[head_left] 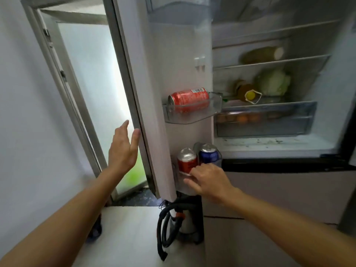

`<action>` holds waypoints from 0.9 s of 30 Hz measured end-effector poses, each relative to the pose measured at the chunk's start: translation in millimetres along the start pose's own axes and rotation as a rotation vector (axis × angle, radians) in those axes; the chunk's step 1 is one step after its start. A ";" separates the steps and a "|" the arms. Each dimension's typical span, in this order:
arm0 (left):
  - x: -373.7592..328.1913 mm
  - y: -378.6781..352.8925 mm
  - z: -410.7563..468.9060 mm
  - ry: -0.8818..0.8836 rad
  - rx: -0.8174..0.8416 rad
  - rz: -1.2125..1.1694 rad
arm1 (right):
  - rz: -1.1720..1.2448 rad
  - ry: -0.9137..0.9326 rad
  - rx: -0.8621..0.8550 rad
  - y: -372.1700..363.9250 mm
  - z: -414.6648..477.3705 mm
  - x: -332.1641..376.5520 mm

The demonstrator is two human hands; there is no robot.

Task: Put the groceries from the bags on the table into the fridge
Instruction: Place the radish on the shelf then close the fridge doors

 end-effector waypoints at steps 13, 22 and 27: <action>-125.7 -72.1 -44.3 -0.283 0.052 -0.317 | 0.267 -0.519 -0.143 75.3 -89.0 -120.5; -201.7 -144.9 -61.4 -0.572 0.138 -0.254 | 0.762 -0.953 -0.347 81.6 -109.1 -218.4; -216.0 -194.3 -38.5 -0.642 0.067 0.044 | 0.865 -1.032 -0.213 67.3 -93.3 -280.5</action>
Point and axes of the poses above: each hand's wrist, its own z-axis towards the middle knuckle, its own y-axis out of the back of the hand, x = y × z, the point moved 7 cm from there along z, towards the middle knuckle, and after that the axes turned 1 degree about y, right-handed, at the moved point
